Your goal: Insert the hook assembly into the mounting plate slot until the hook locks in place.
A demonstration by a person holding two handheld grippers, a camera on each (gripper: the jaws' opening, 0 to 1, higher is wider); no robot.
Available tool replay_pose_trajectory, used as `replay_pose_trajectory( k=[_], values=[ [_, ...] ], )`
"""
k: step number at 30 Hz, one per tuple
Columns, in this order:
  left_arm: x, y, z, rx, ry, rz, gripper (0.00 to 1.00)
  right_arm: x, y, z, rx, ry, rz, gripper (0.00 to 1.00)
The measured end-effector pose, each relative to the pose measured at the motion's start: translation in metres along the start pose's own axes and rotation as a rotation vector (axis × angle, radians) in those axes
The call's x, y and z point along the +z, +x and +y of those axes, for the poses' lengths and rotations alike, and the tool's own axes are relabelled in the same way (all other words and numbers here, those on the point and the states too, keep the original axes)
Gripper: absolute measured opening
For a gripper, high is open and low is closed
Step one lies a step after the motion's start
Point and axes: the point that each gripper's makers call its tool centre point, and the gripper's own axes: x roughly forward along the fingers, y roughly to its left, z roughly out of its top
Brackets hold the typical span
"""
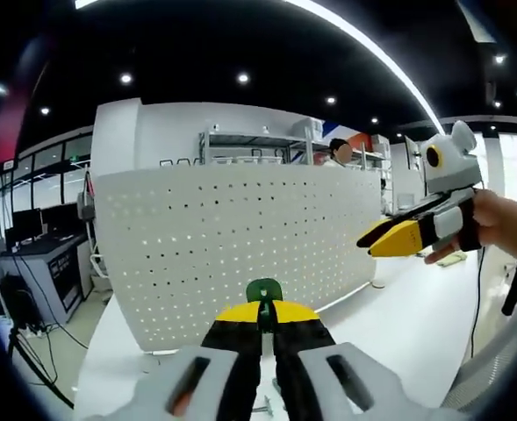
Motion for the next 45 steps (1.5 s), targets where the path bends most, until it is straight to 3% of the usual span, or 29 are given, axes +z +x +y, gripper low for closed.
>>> replay_pose_trajectory(
  k=[11,19,23,38,45],
  values=[
    [0.008,-0.004,0.016,0.046,-0.028,-0.004,0.03,0.005,-0.014,-0.004,-0.042,-0.023,-0.035,0.31],
    [0.018,0.002,0.037,0.073,-0.029,-0.012,0.03,0.013,-0.025,0.001,-0.033,-0.066,-0.052,0.4],
    [0.029,0.009,0.058,0.105,-0.022,-0.022,0.03,0.015,-0.028,0.004,-0.013,-0.077,-0.057,0.5],
    [0.089,0.047,0.138,0.253,0.012,-0.099,0.03,0.027,-0.032,-0.001,0.003,-0.074,-0.087,0.56],
    [0.1,0.062,0.155,0.286,0.008,-0.113,0.03,0.033,-0.034,-0.004,-0.002,-0.083,-0.094,0.58]
  ],
)
